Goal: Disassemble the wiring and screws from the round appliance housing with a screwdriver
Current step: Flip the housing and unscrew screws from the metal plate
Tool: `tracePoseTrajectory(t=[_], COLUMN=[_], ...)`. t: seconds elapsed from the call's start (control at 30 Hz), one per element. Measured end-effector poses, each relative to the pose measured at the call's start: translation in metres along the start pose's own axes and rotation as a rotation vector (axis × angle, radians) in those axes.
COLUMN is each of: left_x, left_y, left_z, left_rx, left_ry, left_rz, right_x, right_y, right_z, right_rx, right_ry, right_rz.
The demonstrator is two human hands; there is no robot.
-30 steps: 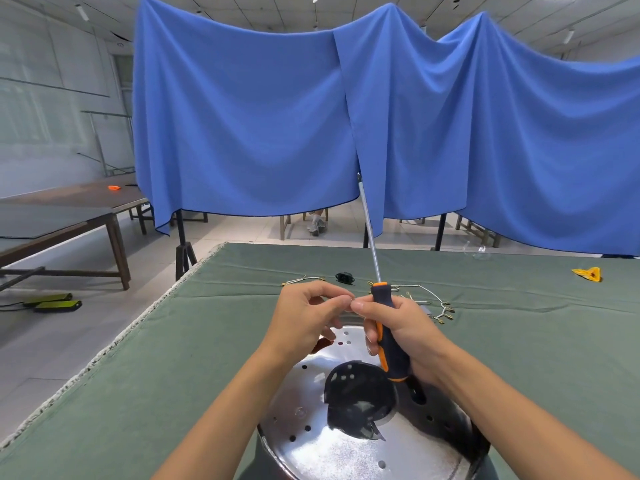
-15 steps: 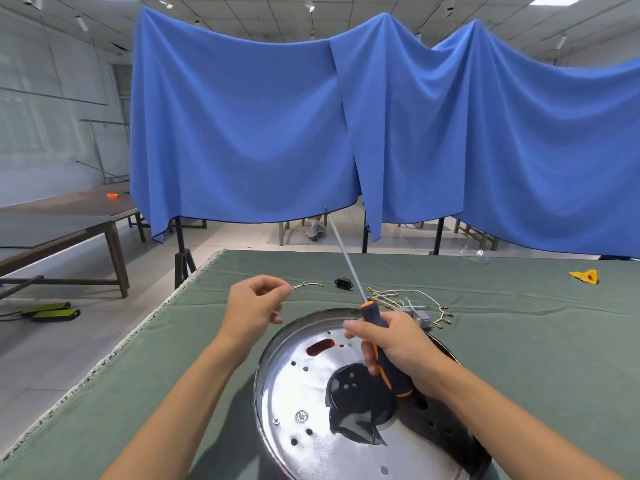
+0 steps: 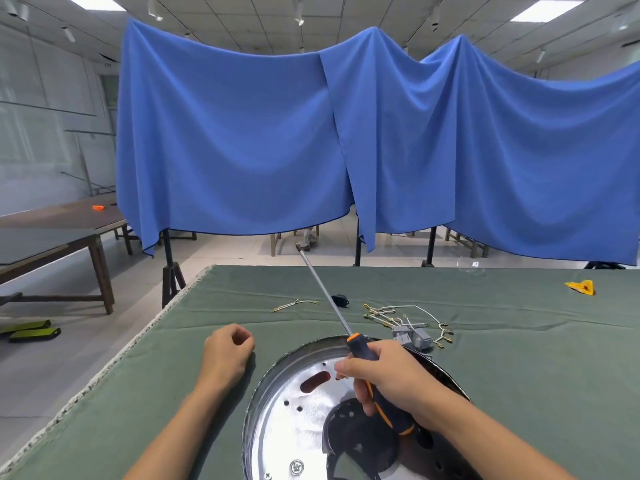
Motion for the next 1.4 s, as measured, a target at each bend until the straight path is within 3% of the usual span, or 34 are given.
tracePoseTrajectory(t=[0.47,0.67,0.77,0.93,1.1,1.2,1.3,1.4], left_x=[-0.001,0.008,0.009,0.022,0.046,0.052,0.053,0.052], left_y=[-0.011,-0.013,0.020,0.104,0.128,0.123,0.125,0.128], left_z=[-0.003,0.018,0.024,0.007,-0.029,-0.033,-0.029,-0.028], left_rx=[-0.201,-0.034,0.079,0.223,-0.058,-0.151,-0.220,-0.196], left_ry=[-0.150,0.048,0.064,-0.123,-0.369,-0.419,-0.428,-0.447], left_rz=[-0.002,0.111,0.068,-0.107,-0.172,-0.174,-0.212,-0.235], right_x=[-0.004,-0.003,-0.001,0.002,0.013,0.025,0.034,0.031], right_y=[0.002,0.002,-0.001,-0.002,-0.016,-0.034,-0.047,-0.057], right_z=[-0.002,-0.002,-0.003,0.001,0.021,0.037,0.060,0.070], right_rx=[0.029,0.010,0.015,-0.122,-0.025,0.015,-0.115,-0.195], right_ry=[0.000,-0.005,0.005,0.016,0.194,0.341,0.514,0.461], right_rz=[-0.015,-0.012,-0.014,-0.008,0.181,0.326,0.409,0.386])
Point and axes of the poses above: each hand's wrist, its own x-axis away from the middle knuckle, its own z-axis out of the back of the hand, y = z × x, the point moved 10 cm from there along -x, towards the middle knuckle, and after that the axes turned 11 degrees about -z, right-handed, at the moved point
